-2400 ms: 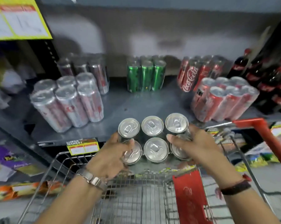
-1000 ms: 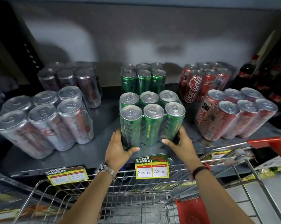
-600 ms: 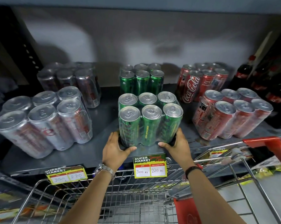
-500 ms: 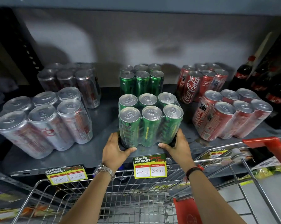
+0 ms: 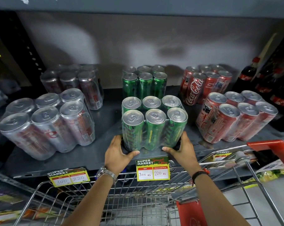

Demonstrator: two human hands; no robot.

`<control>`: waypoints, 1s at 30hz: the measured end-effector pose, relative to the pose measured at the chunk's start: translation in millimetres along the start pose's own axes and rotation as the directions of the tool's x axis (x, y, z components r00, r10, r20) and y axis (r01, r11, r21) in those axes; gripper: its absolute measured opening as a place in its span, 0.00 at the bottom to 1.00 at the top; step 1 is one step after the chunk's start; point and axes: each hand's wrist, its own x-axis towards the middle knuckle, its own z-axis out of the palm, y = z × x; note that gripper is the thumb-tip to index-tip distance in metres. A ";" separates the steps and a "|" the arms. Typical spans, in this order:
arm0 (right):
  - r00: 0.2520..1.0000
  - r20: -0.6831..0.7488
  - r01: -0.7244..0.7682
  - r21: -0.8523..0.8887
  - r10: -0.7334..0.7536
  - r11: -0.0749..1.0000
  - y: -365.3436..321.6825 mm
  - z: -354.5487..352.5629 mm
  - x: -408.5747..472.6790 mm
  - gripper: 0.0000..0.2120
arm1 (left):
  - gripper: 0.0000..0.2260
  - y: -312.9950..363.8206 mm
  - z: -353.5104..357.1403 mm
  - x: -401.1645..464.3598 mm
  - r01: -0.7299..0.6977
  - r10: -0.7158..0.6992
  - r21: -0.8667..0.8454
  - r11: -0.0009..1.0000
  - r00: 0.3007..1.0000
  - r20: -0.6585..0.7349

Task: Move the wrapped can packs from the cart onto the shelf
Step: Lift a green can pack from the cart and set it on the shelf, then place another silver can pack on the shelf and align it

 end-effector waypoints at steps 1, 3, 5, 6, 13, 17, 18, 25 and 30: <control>1.000 0.004 -0.002 0.000 0.002 1.000 0.6 -0.1 0.4 0.28 | 0.25 -0.3 -0.1 -0.2 -0.003 0.003 0.002 1.000 1.000 0.000; 1.000 0.007 0.000 -0.002 0.000 1.000 1.3 -0.1 0.9 0.28 | 0.25 -1.4 -0.7 -0.4 -0.011 0.011 0.007 1.000 1.000 -0.004; 1.000 0.004 0.003 -0.005 -0.003 1.000 1.7 0.0 0.7 0.28 | 0.25 -2.4 -1.1 -0.5 -0.014 0.014 0.011 1.000 1.000 0.000; 1.000 0.003 0.001 -0.009 -0.001 1.000 1.6 -0.3 0.9 0.28 | 0.24 -2.2 -0.3 -0.2 -0.012 0.012 0.010 1.000 1.000 0.004; 0.992 -0.122 -0.015 0.157 0.034 0.988 -13.7 4.5 -26.5 0.40 | 0.37 5.7 -11.6 -9.9 0.038 -0.020 -0.173 0.984 0.994 0.105; 0.804 -0.533 0.331 0.032 -0.264 0.943 -53.0 33.6 -72.4 0.18 | 0.30 -4.6 -49.4 -36.8 -0.019 -0.028 -0.163 0.986 0.959 -0.281; 0.781 -0.510 0.406 -0.024 -0.361 0.913 -64.1 47.2 -80.6 0.16 | 0.29 -11.6 -63.3 -42.0 -0.017 -0.049 -0.164 0.986 0.919 -0.391; 0.902 0.114 0.410 0.073 -0.416 0.909 -125.5 157.6 -75.0 0.21 | 0.43 -85.3 -156.8 -31.8 0.255 -0.328 -0.209 0.944 0.792 -0.515; 0.926 0.327 0.161 0.107 -0.188 0.981 -139.7 199.6 -23.9 0.47 | 0.37 -114.7 -187.7 -7.9 0.274 -0.294 -0.143 0.951 0.946 -0.139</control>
